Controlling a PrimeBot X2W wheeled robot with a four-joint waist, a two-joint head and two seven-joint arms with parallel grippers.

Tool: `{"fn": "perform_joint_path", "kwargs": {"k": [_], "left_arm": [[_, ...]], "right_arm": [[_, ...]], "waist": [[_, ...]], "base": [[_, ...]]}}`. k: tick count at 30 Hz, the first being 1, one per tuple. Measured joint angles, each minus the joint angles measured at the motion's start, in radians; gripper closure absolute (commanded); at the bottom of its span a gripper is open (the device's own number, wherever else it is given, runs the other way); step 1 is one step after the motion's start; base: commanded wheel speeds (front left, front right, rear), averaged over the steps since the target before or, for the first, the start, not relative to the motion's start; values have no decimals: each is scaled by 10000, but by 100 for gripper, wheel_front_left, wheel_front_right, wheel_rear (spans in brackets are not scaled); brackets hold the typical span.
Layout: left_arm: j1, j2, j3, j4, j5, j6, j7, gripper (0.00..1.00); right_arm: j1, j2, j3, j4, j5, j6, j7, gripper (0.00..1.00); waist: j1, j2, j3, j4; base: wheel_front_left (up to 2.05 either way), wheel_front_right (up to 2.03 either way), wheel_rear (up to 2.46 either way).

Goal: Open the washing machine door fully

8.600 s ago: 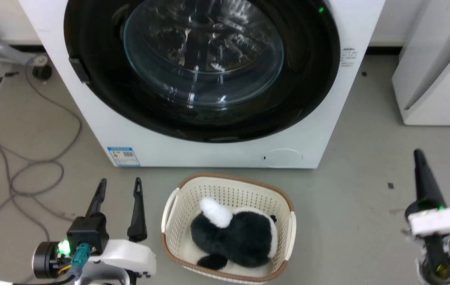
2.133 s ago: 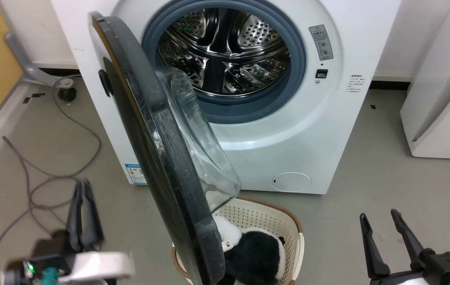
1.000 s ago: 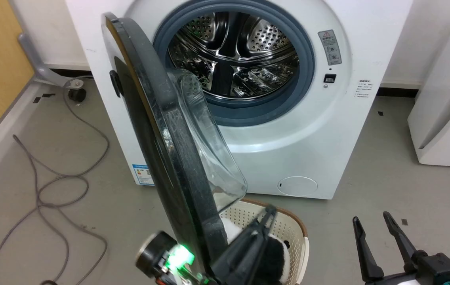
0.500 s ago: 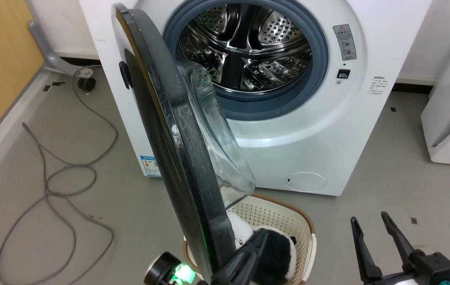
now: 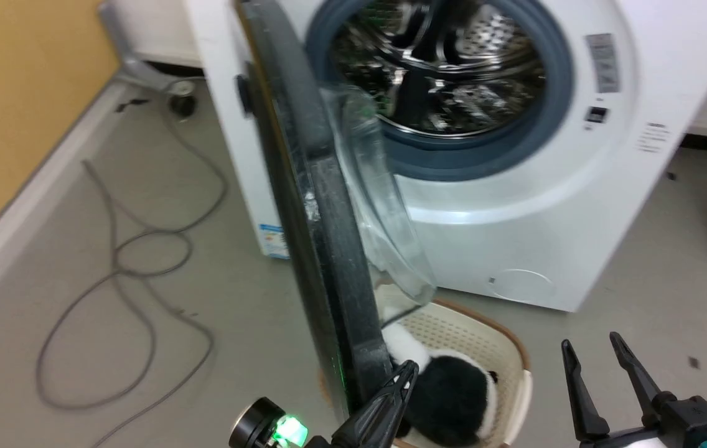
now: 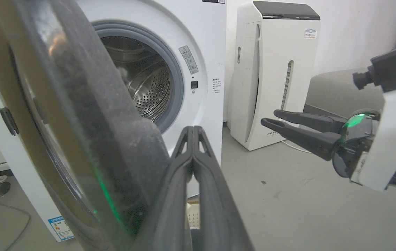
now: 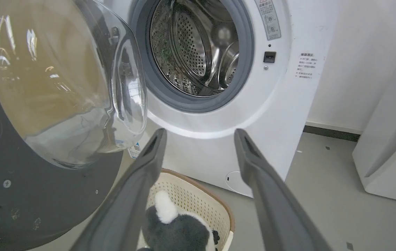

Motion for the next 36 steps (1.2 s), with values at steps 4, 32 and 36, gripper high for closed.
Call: {"fn": "perform_joint_path", "kwargs": {"k": [4,32,36], "left_arm": [[83,-2,8,-8,-17,12,0,100],[145,81,2255,489,-520,853,-61,100],[-39,79,3237,671,-807,1064,-59,100]], "right_arm": [[-4,4,13,17,2,0,-2,0],[-676,19,384,192,-408,0,0,0],[-771,-13,368,209,-485,0,0,0]], "waist": [[0,0,17,551],[1,0,1040,3329],[1,0,1235,3365]], "base": [[0,0,0],[0,0,0],[0,0,0]]}}
